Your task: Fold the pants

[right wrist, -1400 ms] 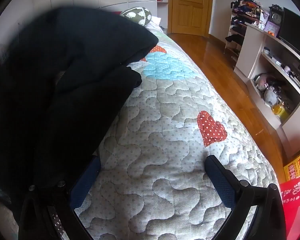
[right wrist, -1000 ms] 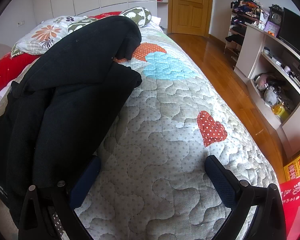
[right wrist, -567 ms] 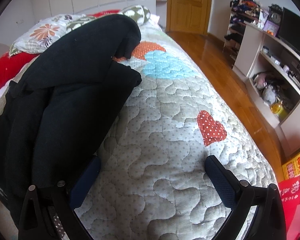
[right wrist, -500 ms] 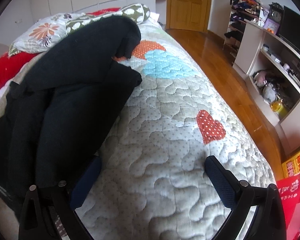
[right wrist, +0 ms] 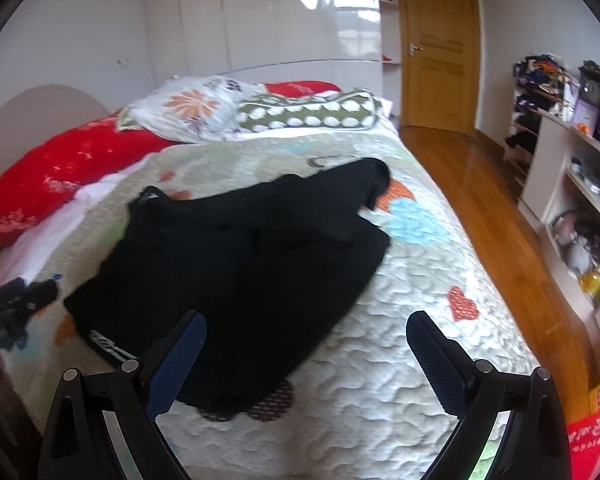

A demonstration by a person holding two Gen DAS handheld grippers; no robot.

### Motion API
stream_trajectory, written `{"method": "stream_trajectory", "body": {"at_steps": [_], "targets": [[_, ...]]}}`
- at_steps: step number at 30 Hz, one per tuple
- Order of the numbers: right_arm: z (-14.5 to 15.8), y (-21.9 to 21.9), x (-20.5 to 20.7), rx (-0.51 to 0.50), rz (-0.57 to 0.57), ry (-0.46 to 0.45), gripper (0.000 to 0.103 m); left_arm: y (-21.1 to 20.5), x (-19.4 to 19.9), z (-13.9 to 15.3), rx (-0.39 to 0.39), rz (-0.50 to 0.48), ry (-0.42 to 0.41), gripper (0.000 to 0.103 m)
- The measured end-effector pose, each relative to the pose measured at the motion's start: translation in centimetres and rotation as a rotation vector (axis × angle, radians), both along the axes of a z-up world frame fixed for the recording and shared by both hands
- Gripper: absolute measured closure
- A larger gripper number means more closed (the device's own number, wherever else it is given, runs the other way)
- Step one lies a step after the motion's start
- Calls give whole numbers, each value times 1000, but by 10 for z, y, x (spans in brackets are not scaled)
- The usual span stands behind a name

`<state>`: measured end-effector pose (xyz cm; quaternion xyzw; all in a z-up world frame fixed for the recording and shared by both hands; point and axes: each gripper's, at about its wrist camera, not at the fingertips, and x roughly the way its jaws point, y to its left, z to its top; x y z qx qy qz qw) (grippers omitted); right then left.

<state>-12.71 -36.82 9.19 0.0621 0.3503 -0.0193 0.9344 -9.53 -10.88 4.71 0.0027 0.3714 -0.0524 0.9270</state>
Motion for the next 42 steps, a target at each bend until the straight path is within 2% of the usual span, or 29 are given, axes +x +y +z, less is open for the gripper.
{"method": "stream_trajectory", "body": {"at_steps": [5,16,20,27,32,35,37,39,41,42], "targets": [[-1,8,2,-1,15,-8,3,-5,-2,-2,8,-12,4,1],[1,3,1,48,12,-14,3,-4,1,-9,-24,-15,35,1],[-4,-6,1,43,-9,-2,3,12,4,-15,-85,1,66,1],[-21,-42,5,94,-83,37,3,41,10,-33,-155,50,108,1],[-34,-68,15,161,-117,42,3,57,23,-56,-244,89,198,1],[-40,-81,34,220,-119,50,7,57,33,-70,-290,99,260,1],[-48,-87,50,243,-119,67,11,50,37,-75,-264,105,261,1],[-56,-91,68,269,-108,90,20,41,42,-76,-241,85,253,1],[-65,-94,84,296,-99,93,24,31,50,-77,-252,63,265,1],[-68,-94,91,305,-96,85,30,27,54,-78,-262,50,264,1]]}}
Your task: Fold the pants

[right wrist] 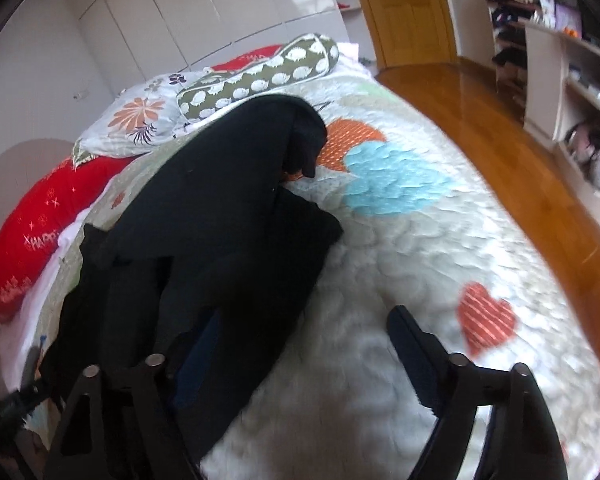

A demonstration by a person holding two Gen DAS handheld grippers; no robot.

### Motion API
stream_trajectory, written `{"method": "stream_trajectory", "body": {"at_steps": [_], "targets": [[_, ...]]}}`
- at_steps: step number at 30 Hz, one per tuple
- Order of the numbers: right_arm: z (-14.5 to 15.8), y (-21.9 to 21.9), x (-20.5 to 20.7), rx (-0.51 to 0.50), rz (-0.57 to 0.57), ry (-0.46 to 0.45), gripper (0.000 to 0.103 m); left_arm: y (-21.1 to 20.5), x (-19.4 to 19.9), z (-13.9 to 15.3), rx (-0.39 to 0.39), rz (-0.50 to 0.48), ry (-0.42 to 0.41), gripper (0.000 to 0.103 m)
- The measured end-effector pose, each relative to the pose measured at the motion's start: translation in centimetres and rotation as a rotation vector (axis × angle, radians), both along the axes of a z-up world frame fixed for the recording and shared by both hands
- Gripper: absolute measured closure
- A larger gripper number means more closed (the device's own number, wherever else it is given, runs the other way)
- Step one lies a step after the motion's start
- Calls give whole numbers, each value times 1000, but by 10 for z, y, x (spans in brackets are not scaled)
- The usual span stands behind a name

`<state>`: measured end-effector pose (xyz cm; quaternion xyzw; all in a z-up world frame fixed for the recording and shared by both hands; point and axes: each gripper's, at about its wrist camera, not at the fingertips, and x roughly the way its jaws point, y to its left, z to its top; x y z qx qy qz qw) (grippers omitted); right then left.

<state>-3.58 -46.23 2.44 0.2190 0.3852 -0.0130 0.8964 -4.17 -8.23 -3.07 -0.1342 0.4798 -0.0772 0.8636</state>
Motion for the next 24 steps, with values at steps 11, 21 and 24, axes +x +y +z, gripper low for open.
{"method": "stream_trajectory", "body": {"at_steps": [11,21,24], "targets": [[30,4,-4,-37,47,-88,100,0,17,21,-47,-44,-53,89],[70,-17,-100,-96,-13,-139,98,39,-12,45,-57,-21,-109,89],[48,-13,-85,-26,27,-103,62,49,-13,43,-57,11,-91,89]]}}
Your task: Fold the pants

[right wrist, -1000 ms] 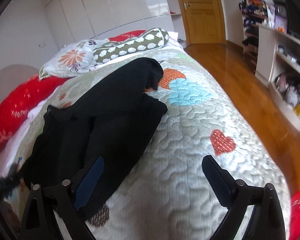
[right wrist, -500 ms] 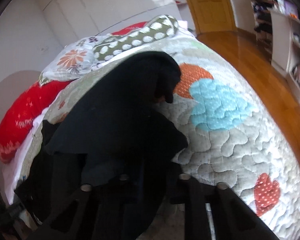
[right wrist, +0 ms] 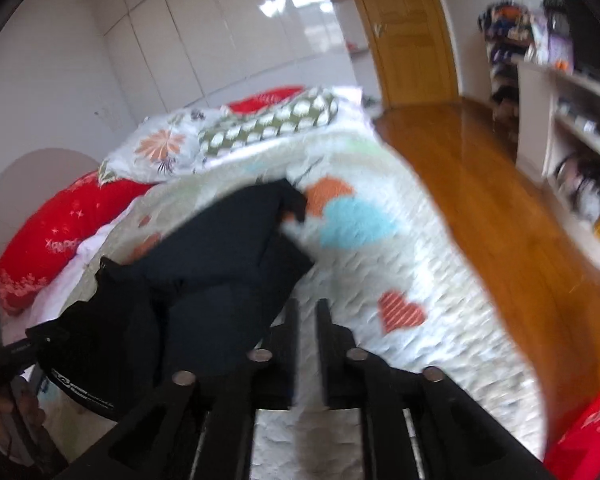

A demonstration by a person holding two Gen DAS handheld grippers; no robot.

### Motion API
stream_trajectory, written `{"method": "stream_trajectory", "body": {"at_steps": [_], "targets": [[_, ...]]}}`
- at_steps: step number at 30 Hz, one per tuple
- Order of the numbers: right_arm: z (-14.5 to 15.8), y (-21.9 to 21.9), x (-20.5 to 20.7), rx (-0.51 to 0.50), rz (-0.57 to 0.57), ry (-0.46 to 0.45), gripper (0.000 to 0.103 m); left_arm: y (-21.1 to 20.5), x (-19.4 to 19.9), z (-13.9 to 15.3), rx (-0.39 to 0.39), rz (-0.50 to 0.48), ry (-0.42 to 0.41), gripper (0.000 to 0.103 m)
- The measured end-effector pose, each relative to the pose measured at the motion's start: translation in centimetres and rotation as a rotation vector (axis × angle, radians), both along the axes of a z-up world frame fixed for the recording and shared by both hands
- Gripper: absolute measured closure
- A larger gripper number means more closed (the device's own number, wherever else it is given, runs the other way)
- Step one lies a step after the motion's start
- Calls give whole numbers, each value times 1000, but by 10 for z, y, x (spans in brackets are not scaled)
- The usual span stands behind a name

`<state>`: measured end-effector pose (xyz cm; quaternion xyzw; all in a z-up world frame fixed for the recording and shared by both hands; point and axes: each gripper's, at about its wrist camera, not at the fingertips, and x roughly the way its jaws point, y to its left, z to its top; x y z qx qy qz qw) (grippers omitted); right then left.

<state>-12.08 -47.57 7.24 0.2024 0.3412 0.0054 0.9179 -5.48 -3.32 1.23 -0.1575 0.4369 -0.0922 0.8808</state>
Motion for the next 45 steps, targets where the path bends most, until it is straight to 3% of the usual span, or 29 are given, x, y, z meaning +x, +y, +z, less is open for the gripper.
{"method": "stream_trajectory", "body": {"at_steps": [2,5,7,8,10,11,14,17,19,20,21,23,25,27,29,31,35,37,41,43,45], "targets": [[-13,6,19,26,27,34,48,6,0,0,1,23,4,89],[-28,10,54,59,34,49,48,15,2,-3,7,46,11,89],[-44,5,82,141,29,66,48,16,1,-6,15,50,15,89],[-49,4,91,181,29,62,52,16,2,-7,19,52,18,89],[-58,3,110,222,24,62,87,14,5,-8,31,56,22,89],[-60,3,116,243,24,71,95,14,6,-7,28,55,23,89],[-37,-1,94,252,43,-7,96,18,3,-1,18,44,17,89],[-1,-2,26,136,44,-90,96,23,-3,7,25,27,-1,89],[6,1,-11,72,40,-90,96,27,-9,6,33,21,-8,89],[0,4,-30,35,60,-44,95,28,-9,4,34,26,-1,89],[-7,5,-36,16,75,1,88,30,-9,-1,31,34,16,89],[-31,0,-52,-57,56,149,65,32,-8,-11,31,55,56,89],[-35,-14,-70,-83,1,165,64,33,-12,-17,33,57,66,89],[-29,-36,-85,-3,-54,120,55,34,-14,-19,39,59,70,89],[-20,-44,-86,-34,-110,83,55,36,-14,-22,32,66,82,89],[-19,-44,-76,-82,-96,56,55,34,-16,-22,41,76,82,89],[-30,-41,-42,-66,-93,73,55,29,-17,-21,85,74,72,89],[-36,-29,-35,-21,-43,98,60,28,-17,-22,93,73,75,89],[-27,54,-44,-36,245,59,60,28,-15,-22,95,75,83,89],[-21,66,-54,-45,286,45,60,27,-16,-22,105,71,77,89],[-14,59,-62,-31,251,14,60,26,-16,-22,112,67,72,89]]}}
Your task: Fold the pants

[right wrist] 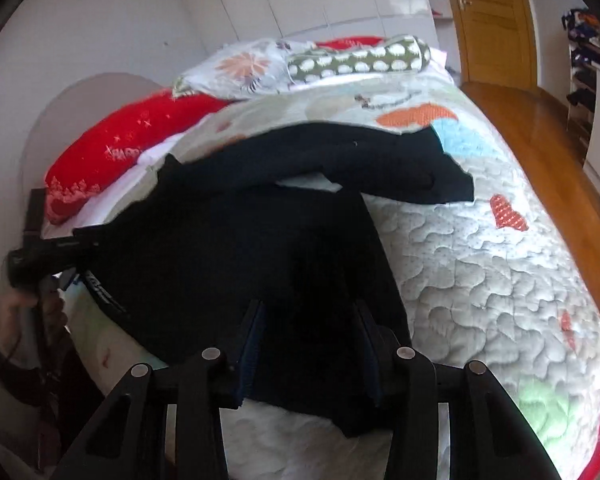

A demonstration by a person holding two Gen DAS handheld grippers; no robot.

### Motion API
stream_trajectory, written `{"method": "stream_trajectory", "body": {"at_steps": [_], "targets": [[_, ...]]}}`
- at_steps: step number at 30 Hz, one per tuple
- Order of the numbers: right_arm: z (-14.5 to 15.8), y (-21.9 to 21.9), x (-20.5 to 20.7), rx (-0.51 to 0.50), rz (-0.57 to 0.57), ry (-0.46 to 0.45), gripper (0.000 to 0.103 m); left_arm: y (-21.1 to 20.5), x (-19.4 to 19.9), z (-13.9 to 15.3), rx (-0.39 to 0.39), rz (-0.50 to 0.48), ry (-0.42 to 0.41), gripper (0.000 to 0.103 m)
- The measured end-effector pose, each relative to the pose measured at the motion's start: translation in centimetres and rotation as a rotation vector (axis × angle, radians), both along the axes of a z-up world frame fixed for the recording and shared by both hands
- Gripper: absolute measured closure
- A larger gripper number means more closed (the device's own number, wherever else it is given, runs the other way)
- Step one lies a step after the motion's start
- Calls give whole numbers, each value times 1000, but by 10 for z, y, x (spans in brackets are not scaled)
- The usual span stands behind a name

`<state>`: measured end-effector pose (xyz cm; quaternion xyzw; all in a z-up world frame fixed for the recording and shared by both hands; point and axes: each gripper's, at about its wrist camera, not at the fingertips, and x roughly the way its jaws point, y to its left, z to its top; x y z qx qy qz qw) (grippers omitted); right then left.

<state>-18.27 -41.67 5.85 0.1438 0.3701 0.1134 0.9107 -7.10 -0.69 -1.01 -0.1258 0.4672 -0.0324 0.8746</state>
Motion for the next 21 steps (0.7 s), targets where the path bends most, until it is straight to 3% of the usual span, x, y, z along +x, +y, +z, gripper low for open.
{"method": "stream_trajectory", "body": {"at_steps": [4,9,11,13,14,15,16,18,21], "targets": [[9,-22,-3,-20,-90,-31,53,1,2,-7,-9,7,12,89],[10,6,7,-15,41,-17,53,2,1,-8,-17,9,18,88],[8,27,8,-80,99,-32,49,0,1,-7,-11,8,22,88],[-3,40,15,-192,71,-23,44,-1,1,-7,-1,7,18,88],[-10,41,18,-233,52,-14,47,-1,0,-7,2,7,16,88],[-17,37,23,-248,33,7,70,0,0,-8,1,8,13,88],[-20,29,25,-221,15,27,84,1,-1,-8,-3,7,13,88],[-15,-3,22,-93,-41,22,94,3,-4,-6,-10,1,8,88],[2,-52,10,-57,-194,-38,94,6,-8,-5,-6,6,-9,81]]}}
